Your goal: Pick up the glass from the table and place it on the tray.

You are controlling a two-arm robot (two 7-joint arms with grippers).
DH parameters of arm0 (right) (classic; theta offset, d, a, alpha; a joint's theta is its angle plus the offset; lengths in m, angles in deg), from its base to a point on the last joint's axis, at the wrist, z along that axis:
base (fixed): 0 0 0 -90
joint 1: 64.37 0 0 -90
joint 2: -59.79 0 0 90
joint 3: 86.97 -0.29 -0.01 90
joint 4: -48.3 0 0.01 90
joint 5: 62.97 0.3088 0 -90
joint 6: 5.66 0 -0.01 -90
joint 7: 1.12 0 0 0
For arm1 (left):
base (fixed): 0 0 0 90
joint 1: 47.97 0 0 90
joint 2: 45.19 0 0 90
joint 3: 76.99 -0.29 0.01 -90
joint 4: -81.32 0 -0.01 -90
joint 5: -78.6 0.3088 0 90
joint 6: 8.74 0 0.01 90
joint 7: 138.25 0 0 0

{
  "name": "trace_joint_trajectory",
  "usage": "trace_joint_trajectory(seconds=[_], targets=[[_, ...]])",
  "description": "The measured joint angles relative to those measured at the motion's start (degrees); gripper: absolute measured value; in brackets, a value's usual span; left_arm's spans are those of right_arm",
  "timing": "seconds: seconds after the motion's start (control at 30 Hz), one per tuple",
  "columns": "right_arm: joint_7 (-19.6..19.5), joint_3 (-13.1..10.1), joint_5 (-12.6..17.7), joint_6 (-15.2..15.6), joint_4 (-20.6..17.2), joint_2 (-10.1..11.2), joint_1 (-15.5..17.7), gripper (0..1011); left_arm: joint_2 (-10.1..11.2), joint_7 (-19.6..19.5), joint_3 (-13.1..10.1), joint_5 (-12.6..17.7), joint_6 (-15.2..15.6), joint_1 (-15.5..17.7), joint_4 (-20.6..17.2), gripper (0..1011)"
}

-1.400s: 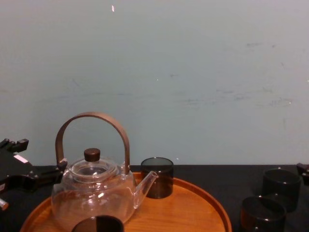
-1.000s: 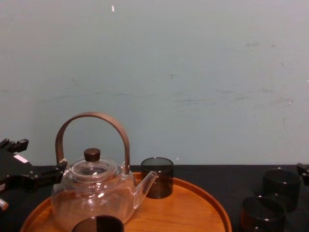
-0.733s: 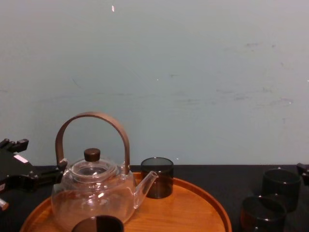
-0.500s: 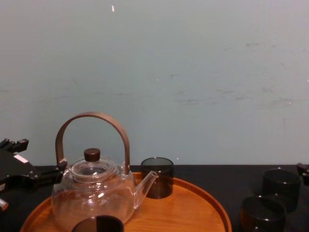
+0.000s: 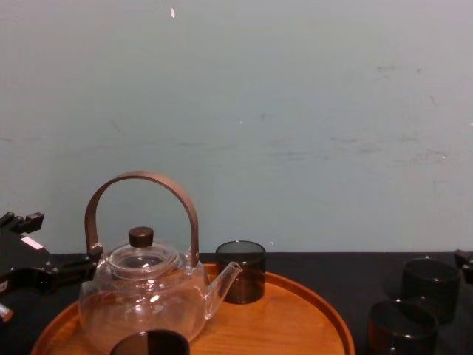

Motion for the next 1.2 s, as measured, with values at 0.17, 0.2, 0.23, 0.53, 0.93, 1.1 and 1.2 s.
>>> trace_joint_trajectory(seconds=[0.17,0.2,0.23,0.53,0.93,1.1,1.2], targets=[[0.0,0.0,0.0,0.0,0.0,0.0,0.0,1002,0.0,0.0,0.0,0.0,0.0,0.0,0.0,1009],[0.0,0.0,0.0,0.0,0.0,0.0,0.0,1002,0.0,0.0,0.0,0.0,0.0,0.0,0.0,1009],[0.0,0.0,0.0,0.0,0.0,0.0,0.0,1002,0.0,0.0,0.0,0.0,0.0,0.0,0.0,1009],[0.0,0.0,0.0,0.0,0.0,0.0,0.0,1002,0.0,0.0,0.0,0.0,0.0,0.0,0.0,1010],[1.1,-0.4,0.4,0.0,0.3,0.0,-0.3,1002,0.0,0.0,0.0,0.0,0.0,0.0,0.0,1009],[3.2,-0.8,0.6,0.7,-0.5,0.4,0.1,1002,0.0,0.0,0.0,0.0,0.0,0.0,0.0,1010],[4.3,-1.3,1.0,0.8,-2.1,0.8,1.4,1002,0.0,0.0,0.0,0.0,0.0,0.0,0.0,1009]])
